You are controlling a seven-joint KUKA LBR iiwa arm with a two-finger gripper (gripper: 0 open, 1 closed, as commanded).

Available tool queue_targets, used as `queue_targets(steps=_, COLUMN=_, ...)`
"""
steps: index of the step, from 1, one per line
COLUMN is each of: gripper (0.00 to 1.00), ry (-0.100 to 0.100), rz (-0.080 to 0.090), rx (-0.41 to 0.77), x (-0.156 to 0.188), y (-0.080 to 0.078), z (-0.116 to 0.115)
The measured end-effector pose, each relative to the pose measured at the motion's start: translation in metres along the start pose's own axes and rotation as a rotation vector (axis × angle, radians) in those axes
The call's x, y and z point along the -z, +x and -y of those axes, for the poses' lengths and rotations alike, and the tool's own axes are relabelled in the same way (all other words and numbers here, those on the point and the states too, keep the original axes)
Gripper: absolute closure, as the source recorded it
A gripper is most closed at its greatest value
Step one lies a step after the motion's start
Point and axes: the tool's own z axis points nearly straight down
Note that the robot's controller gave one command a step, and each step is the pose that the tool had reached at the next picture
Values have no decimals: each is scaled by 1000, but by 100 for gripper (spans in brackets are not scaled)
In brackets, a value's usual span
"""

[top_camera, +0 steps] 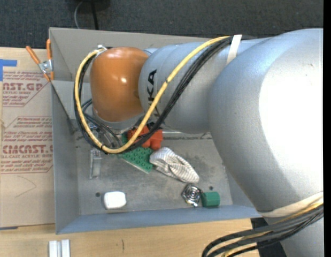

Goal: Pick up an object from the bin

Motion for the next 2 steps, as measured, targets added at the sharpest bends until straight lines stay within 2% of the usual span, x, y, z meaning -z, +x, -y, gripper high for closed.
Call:
queue_targets(steps=1, gripper=0, ry=-2, rz=7, rx=-2, x=5, y=-2, z=1)
queue_targets(steps=2, gripper=0, ry=-1, rz=6, rx=73, x=-48, y=-14, z=72)
